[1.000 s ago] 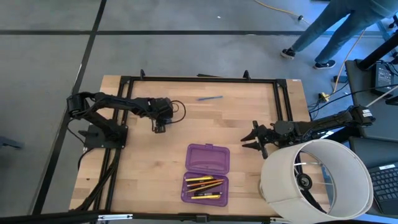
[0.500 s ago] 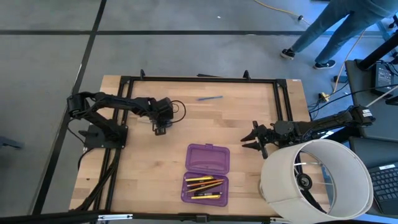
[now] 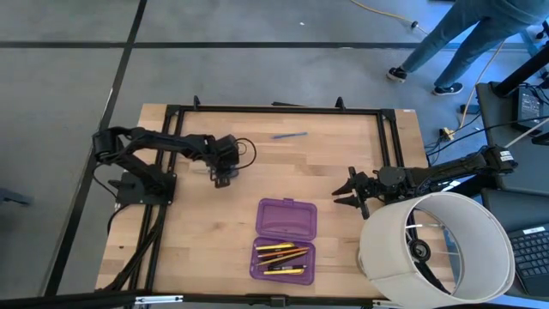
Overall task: Pick & place school supplies into a supply box
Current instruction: Put the blue scissors into the violet supply box
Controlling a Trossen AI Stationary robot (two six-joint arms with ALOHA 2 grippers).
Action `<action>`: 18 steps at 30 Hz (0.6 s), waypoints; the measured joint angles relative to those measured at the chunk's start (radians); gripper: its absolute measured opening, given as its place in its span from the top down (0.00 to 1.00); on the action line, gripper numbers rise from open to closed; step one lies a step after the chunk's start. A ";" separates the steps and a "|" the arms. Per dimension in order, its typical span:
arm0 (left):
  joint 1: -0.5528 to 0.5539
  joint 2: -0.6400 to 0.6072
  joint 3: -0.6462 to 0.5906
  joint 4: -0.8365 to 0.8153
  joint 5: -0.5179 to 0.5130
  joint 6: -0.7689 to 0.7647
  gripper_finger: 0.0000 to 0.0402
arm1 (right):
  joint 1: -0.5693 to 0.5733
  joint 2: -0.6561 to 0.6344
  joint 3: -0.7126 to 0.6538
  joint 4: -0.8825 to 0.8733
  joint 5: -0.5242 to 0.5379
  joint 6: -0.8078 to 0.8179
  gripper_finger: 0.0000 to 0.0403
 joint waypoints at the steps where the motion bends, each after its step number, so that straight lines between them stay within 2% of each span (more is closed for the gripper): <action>1: -0.004 -0.009 0.003 -0.014 0.016 -0.014 0.82 | 0.000 0.000 0.000 0.000 0.000 0.000 0.68; 7: -0.046 -0.066 0.074 -0.017 0.157 -0.085 0.82 | 0.000 0.000 0.000 0.000 0.000 -0.002 0.67; 12: -0.133 -0.091 0.152 0.029 0.272 -0.171 0.82 | 0.000 0.000 0.000 0.000 0.000 -0.002 0.67; 16: -0.271 -0.091 0.208 0.123 0.283 -0.223 0.82 | 0.000 0.000 0.000 0.000 0.000 -0.002 0.67; 18: -0.352 -0.085 0.244 0.137 0.250 -0.210 0.82 | 0.000 0.000 0.000 0.000 0.000 -0.003 0.67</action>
